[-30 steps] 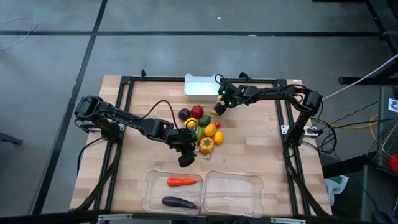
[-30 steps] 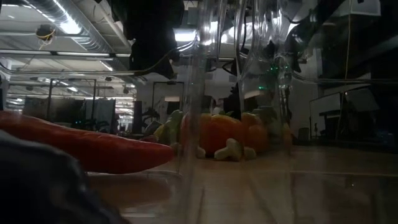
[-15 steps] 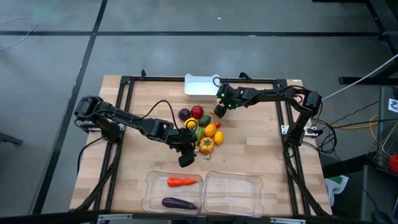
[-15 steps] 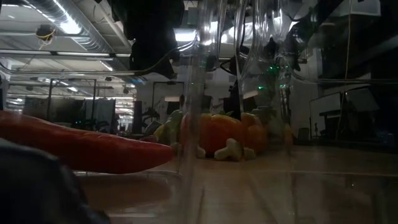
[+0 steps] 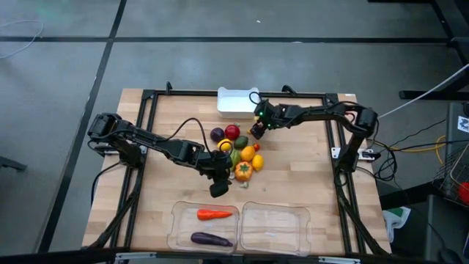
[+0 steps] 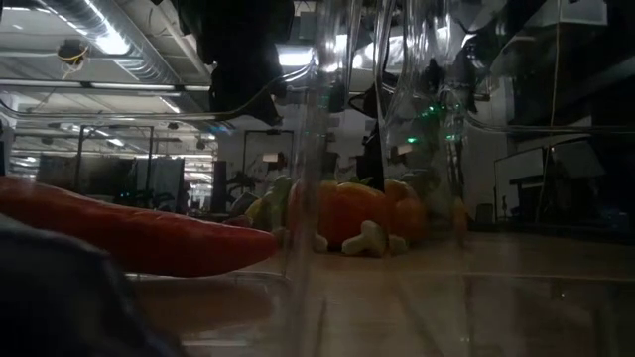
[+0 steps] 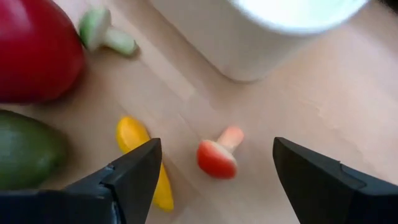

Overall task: Sort produce into baskets
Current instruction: Put the orange mushroom into the white bin

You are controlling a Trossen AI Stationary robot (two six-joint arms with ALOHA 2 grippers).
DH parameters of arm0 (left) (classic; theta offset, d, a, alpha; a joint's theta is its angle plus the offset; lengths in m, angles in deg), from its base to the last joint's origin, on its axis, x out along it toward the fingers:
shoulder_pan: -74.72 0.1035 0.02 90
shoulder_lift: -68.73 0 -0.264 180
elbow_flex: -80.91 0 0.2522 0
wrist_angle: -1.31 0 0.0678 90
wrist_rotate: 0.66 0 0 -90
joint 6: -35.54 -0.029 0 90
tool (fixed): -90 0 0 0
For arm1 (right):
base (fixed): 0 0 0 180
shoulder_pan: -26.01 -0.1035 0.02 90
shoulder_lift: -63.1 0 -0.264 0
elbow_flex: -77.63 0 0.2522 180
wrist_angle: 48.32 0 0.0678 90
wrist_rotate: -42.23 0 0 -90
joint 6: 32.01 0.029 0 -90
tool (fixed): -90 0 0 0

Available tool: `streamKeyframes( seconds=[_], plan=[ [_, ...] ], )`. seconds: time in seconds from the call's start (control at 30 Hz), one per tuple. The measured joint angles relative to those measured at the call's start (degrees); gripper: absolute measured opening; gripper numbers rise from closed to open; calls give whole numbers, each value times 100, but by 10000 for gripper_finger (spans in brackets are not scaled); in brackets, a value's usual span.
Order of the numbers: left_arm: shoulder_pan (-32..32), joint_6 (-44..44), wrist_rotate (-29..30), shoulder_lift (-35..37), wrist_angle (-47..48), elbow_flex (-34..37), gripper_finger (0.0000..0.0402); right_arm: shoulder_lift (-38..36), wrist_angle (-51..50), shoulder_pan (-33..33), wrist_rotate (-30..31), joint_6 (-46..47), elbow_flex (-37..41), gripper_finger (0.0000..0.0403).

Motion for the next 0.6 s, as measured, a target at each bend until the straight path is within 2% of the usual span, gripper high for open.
streamKeyframes(
  seconds=[0.27, 0.6],
  plan=[
    [1, 1, 0, -1, -3, 0, 166, 461, 5, -2, -39, 27, -17, 300],
    [-1, -1, 0, 0, -1, 0, 166, 520, 161, -4, -115, 35, -11, 210]
  ],
)
